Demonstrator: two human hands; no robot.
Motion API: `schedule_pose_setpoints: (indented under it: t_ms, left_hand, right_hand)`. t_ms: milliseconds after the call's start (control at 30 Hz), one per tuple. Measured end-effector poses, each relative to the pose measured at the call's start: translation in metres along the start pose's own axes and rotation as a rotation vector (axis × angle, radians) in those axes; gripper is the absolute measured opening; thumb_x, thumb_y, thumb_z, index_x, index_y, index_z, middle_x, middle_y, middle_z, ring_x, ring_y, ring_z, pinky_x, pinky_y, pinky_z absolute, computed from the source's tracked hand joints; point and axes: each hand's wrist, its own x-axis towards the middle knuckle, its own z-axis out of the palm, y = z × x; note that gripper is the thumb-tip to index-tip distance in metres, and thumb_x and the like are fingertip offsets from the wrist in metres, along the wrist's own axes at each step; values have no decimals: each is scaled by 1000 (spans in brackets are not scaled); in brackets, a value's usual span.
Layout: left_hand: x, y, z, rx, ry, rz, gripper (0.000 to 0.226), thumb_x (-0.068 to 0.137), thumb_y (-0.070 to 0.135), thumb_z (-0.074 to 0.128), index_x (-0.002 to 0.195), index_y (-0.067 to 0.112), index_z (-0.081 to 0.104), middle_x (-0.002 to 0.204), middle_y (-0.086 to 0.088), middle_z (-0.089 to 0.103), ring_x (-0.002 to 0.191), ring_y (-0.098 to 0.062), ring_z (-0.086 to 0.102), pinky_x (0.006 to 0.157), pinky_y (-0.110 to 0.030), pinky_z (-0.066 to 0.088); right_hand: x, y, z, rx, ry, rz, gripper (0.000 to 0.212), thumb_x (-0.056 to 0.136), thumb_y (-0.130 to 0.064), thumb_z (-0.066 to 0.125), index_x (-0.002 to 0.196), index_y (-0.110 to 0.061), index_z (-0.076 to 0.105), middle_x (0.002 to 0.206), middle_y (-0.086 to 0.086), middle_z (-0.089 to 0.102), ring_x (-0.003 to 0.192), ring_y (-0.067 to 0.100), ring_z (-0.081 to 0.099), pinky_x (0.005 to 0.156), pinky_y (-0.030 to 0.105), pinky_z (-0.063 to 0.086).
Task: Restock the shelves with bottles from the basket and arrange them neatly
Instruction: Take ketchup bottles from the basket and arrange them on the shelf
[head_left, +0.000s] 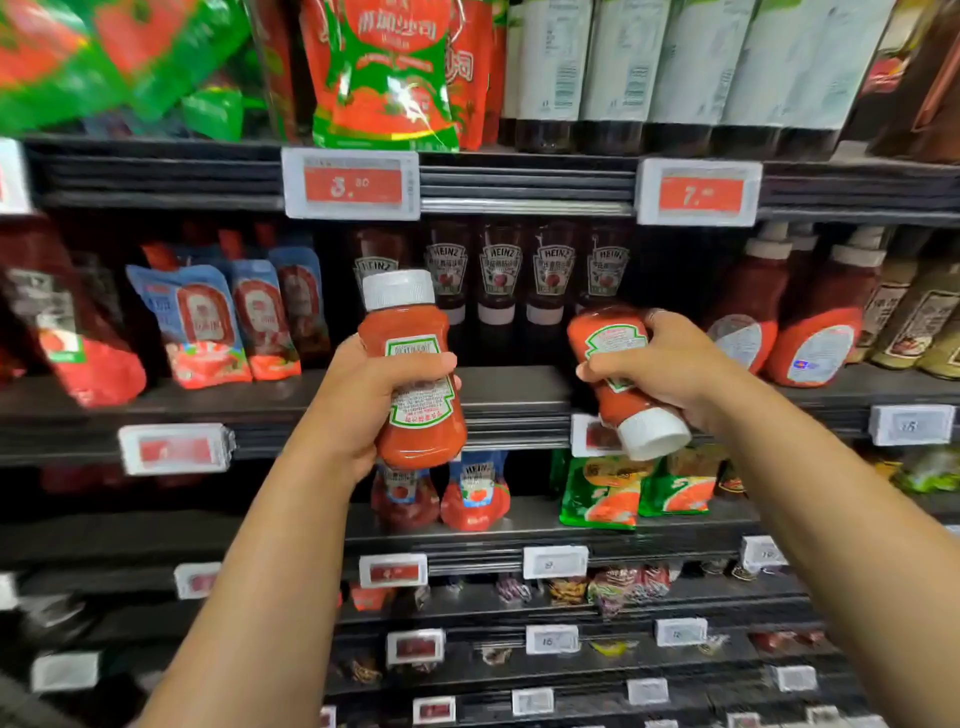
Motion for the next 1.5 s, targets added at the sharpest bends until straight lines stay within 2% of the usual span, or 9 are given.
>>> schedule_pose_setpoints:
  t_ms: [433,567,633,800,1033,1233,1367,1433,1500]
  left_hand:
    - [45,0,19,37,-28,-95,50,64,17,86,107,-2,70,91,-17,75,81,-29,74,71,-40,60]
    - [49,1,42,5,28,-80,67,61,14,89,120,-7,64,96,-17,75,84,-29,74,74,-41,62]
    - [52,3,50,-34,48,-77,66,60,15,87,118,-6,64,94,-18,75,84,-30,75,73,-41,61]
    - [57,5,64,-182,70,-20,38,64,7,86,98,1,69,85,-15,70,82,-31,71,83,-51,60]
    - [62,2,38,-326,164,36,28,62,7,82,88,3,72,86,-15,71,83,-27,71,84,-39,60]
    - [61,-12,-2,-185,116,16,55,62,13,90,109,-7,70,102,-20,75,96,-30,73,82,-35,60]
    - [62,-26,-6,19,-17,28,62,69,12,85,126,4,62,111,-16,75,102,-28,73,82,-30,58]
    - [64,-29,-4,130,-54,34,61,70,14,87,125,10,62,109,-10,77,102,-23,74,83,-25,58]
    - [67,-31,-4,182,-56,46,59,75,13,87,127,13,61,108,-5,78,103,-20,74,82,-22,57]
  right_hand:
    - [67,-4,-11,-316,-219,370,61,66,-47,90,103,-3,71,89,21,76,77,37,73,85,49,59]
    - [55,-11,-10,-825,98,-289,60,75,-69,71,107,-19,75,104,8,76,103,30,70,84,27,46]
    - [28,-17,8,-520,233,-618,57,71,-67,67,115,-31,69,102,-3,76,97,18,70,80,17,45]
    - [-7,-13,69,126,-282,-314,63,58,-72,74,108,-39,53,101,-12,73,89,1,71,84,28,58]
    - [5,-2,98,432,-256,-248,62,57,-39,92,108,-16,64,94,1,77,89,20,74,86,48,62]
    - [31,-24,68,331,-196,-327,33,76,-24,90,103,-18,73,94,2,79,89,24,77,76,38,63]
    - [46,-41,58,149,-104,-351,19,67,-42,92,74,-35,76,59,-30,65,59,-14,62,53,2,41]
    - [52,-48,60,84,-110,-299,22,63,-47,92,54,-46,72,52,-30,61,55,-14,60,49,4,41]
    - [57,-54,63,89,-126,-289,22,64,-47,92,78,-34,81,79,-17,76,78,-2,71,74,20,58]
